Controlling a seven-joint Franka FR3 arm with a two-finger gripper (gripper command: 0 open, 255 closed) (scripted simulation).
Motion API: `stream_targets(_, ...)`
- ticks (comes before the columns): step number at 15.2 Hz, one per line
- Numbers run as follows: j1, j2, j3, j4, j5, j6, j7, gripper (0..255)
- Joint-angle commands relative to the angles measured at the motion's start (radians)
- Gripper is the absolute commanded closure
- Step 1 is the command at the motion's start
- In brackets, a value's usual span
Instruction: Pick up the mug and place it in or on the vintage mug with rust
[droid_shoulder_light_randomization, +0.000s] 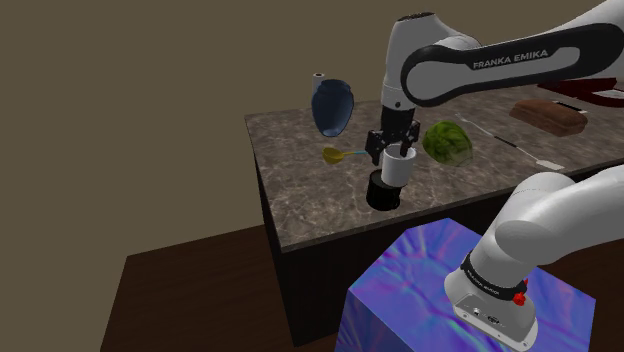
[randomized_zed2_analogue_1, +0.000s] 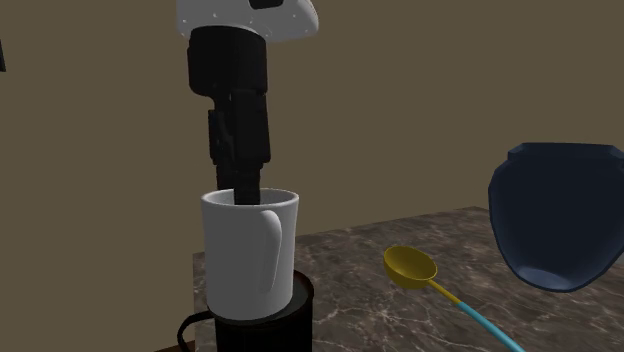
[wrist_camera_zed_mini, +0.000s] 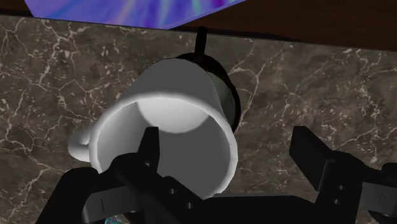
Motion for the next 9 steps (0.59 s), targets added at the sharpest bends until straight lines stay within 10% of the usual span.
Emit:
stream_targets(1,-0.001,-0.009,-0.002,0.053,-0.001,-0.063,-0.002,0)
stream_targets(9,0.0,-0.01,-0.003,0.079,-0.001,-0.09,-0.002,0)
